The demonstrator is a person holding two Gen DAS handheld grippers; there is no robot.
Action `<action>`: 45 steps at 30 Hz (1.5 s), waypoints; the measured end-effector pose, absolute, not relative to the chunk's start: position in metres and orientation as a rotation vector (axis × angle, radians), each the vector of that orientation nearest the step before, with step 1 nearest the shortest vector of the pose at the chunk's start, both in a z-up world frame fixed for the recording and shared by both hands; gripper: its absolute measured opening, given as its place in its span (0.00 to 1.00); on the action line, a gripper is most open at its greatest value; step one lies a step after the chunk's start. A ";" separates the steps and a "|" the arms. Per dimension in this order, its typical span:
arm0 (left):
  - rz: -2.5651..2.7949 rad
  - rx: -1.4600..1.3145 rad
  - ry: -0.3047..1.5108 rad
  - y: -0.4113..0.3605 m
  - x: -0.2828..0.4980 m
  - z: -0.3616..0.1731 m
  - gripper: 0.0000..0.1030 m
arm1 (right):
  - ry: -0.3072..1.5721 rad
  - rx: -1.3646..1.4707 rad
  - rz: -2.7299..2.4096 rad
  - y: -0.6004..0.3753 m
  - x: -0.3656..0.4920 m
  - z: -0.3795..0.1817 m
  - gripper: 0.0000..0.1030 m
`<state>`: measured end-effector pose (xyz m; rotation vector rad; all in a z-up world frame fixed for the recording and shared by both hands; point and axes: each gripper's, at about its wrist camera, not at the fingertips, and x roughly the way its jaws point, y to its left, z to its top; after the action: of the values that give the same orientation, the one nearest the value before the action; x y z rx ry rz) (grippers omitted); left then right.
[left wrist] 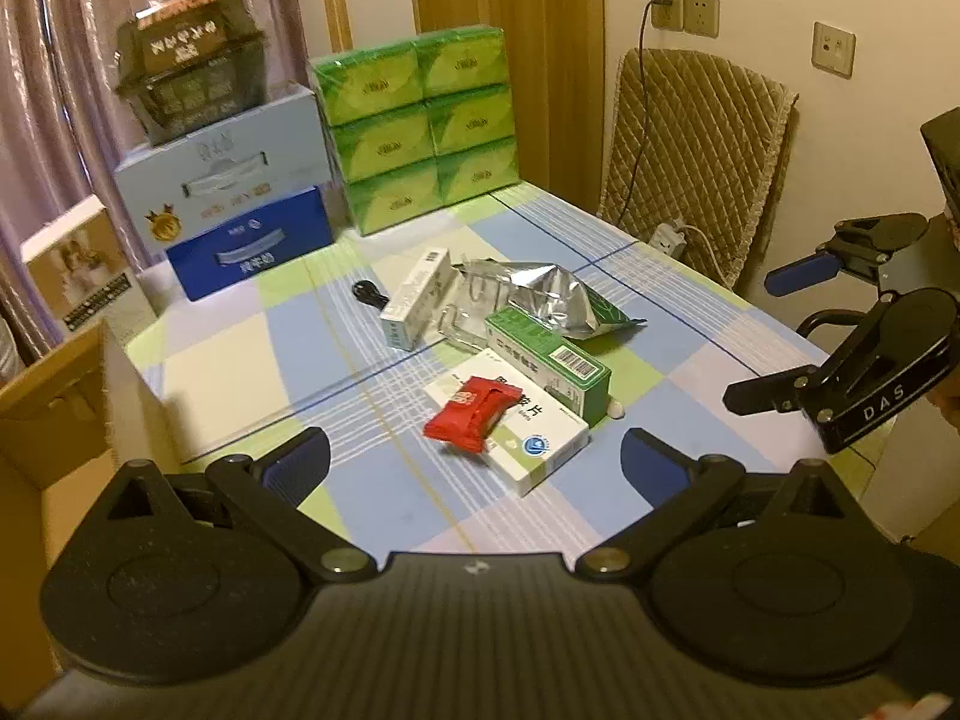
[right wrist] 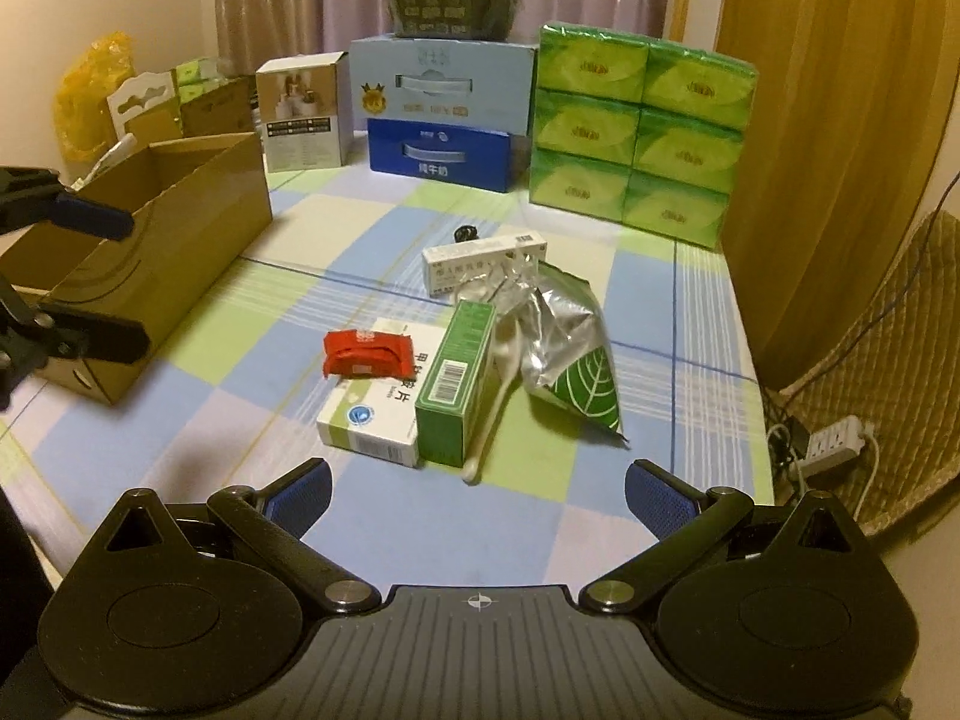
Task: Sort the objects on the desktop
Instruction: 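Move both open tools back over the remaining items on the table, then grasp the red candy packet with the left tool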
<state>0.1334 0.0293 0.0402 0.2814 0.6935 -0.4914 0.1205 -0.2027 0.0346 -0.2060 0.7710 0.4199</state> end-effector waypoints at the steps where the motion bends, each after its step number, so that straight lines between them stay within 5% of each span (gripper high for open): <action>1: -0.492 0.279 0.696 0.027 0.136 0.037 0.98 | 0.773 -0.197 0.420 -0.203 0.122 0.033 0.98; 21: -0.465 0.277 0.752 0.016 0.195 -0.038 0.85 | 0.810 -0.128 0.402 -0.198 0.157 -0.015 0.96; 28: -0.492 0.304 0.739 0.003 0.216 -0.053 0.79 | 0.809 -0.115 0.415 -0.190 0.175 -0.023 0.72; 37: -0.522 0.285 0.775 -0.008 0.242 -0.071 0.71 | 0.807 -0.119 0.438 -0.182 0.192 -0.038 0.64; 45: -0.530 0.277 0.787 -0.008 0.251 -0.077 0.52 | 0.810 -0.115 0.461 -0.178 0.204 -0.048 0.56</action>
<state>0.2513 -0.0081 -0.0765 0.2766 0.7873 -0.5296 0.2040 -0.1777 -0.0477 -0.1151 0.8099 0.4606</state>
